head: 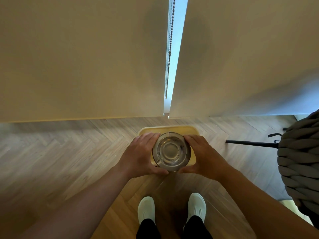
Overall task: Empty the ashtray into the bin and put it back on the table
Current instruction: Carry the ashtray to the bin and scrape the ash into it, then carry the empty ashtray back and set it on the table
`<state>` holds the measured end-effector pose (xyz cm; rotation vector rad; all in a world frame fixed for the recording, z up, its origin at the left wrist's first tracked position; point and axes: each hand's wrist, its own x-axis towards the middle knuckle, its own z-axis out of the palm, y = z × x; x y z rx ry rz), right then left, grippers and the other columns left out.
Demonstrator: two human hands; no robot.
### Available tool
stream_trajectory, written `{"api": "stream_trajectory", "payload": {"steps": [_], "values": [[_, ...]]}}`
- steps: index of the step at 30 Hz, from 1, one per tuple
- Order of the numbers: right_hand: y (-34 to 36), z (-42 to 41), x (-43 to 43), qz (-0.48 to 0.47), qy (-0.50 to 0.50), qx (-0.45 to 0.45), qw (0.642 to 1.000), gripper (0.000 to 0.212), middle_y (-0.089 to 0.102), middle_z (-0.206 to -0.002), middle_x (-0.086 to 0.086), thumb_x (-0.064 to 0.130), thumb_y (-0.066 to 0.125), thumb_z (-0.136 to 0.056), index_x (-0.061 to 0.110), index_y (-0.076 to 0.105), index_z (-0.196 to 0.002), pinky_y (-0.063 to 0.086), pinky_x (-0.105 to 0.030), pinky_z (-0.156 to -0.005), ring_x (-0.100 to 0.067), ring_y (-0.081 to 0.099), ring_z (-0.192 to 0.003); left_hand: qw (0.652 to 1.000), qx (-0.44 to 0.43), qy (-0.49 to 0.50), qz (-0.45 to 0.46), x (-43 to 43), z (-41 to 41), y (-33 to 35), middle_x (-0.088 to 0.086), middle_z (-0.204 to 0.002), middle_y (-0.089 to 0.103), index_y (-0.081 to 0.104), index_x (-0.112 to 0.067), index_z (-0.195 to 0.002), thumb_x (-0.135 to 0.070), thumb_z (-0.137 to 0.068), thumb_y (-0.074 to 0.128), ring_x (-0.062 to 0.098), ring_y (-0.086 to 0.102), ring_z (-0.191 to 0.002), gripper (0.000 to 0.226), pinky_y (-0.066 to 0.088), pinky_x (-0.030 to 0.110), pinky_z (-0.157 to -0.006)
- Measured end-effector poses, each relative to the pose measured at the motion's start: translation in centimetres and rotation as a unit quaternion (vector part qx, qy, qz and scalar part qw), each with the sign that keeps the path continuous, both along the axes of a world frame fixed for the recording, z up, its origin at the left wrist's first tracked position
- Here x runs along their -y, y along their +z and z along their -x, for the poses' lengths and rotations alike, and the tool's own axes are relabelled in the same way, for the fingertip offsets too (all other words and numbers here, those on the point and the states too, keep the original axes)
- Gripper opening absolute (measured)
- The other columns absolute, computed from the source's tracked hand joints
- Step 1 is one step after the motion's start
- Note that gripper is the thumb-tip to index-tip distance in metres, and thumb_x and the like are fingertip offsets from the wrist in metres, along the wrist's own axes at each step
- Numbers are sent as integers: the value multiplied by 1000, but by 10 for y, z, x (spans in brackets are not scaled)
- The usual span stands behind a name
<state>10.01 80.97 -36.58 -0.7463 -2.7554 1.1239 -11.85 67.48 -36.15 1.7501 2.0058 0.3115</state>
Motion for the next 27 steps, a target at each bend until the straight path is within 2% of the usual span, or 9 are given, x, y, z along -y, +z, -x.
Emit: {"api": "stream_trajectory", "payload": {"steps": [5, 12, 19, 25, 27], "values": [[36, -7, 12, -8, -8, 20, 1000, 105, 46, -142, -5, 66, 76, -58, 18, 34, -142, 44, -37, -106, -22, 44, -127, 1000, -9, 10, 11, 12, -11, 36, 0, -152, 45, 36, -17, -150, -85, -57, 65, 20, 41, -141, 119, 35, 44, -117], [101, -14, 33, -7, -1, 46, 999, 113, 42, -147, -8, 60, 83, -55, 14, 31, -145, 37, -35, -109, -23, 39, -132, 999, -22, 29, 20, 36, -26, 95, 2, -156, 41, 32, -16, -152, -90, -56, 60, 22, 36, -146, 124, 33, 47, -118], [169, -21, 52, -32, 11, 72, 997, 117, 34, -152, -8, 59, 84, -57, 12, 27, -147, 37, -42, -114, -24, 33, -138, 998, -13, 53, -10, 62, -40, 159, 5, -156, 41, 33, -14, -151, -89, -56, 62, 26, 37, -146, 124, 30, 44, -120], [213, -33, 73, -58, 24, 68, 996, 118, 32, -155, -10, 61, 81, -59, 11, 24, -149, 24, -33, -117, -26, 28, -143, 998, -7, 55, 6, 85, -54, 201, 5, -163, 29, 24, -16, -154, -85, -58, 65, 27, 20, -153, 126, 20, 47, -125], [221, -37, 79, -58, 24, 67, 996, 117, 31, -156, -11, 60, 81, -59, 10, 24, -149, 20, -34, -118, -27, 24, -146, 998, 4, 59, 12, 92, -57, 208, 4, -164, 25, 21, -17, -155, -86, -58, 66, 28, 16, -154, 127, 15, 45, -125]]}}
